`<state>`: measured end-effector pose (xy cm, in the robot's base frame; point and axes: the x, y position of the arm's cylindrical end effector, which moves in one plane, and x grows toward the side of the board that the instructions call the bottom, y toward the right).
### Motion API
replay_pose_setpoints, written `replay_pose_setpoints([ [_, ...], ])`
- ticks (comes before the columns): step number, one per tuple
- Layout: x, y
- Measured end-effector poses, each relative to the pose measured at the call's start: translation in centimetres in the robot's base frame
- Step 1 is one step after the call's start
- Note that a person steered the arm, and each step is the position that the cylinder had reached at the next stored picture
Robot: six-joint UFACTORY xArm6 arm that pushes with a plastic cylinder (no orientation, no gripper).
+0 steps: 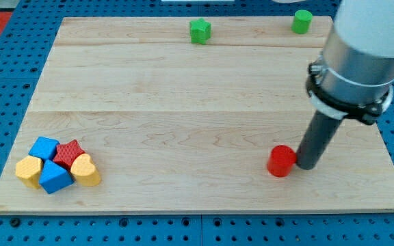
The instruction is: Move the red circle closer to the yellow heart
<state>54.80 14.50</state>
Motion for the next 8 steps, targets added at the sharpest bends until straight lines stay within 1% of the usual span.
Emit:
replay_pose_setpoints([
  [2, 0.0, -8.2],
  [5, -2.4, -17.4],
  [7, -2.4, -22.6],
  [8, -2.4, -23.1],
])
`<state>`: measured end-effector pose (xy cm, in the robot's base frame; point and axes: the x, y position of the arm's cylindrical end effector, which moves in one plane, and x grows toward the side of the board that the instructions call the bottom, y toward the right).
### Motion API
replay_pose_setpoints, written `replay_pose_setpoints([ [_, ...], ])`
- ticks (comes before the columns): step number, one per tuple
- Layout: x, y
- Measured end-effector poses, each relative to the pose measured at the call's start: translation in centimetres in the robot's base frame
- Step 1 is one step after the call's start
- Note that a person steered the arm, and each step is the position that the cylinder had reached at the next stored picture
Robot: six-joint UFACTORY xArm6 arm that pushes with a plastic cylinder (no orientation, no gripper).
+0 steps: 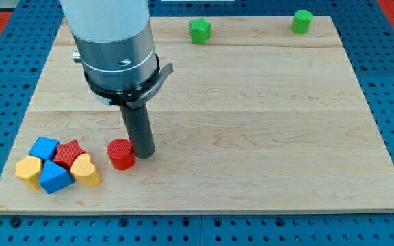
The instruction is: Move the red circle closer to the yellow heart
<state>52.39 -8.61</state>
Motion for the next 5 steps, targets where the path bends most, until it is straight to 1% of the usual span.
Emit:
replay_pose_setpoints([
  [1, -0.5, 0.3],
  [2, -2.8, 0.5],
  [3, -1.8, -1.4],
  [4, 0.1, -1.6],
  [5, 0.7, -2.7],
])
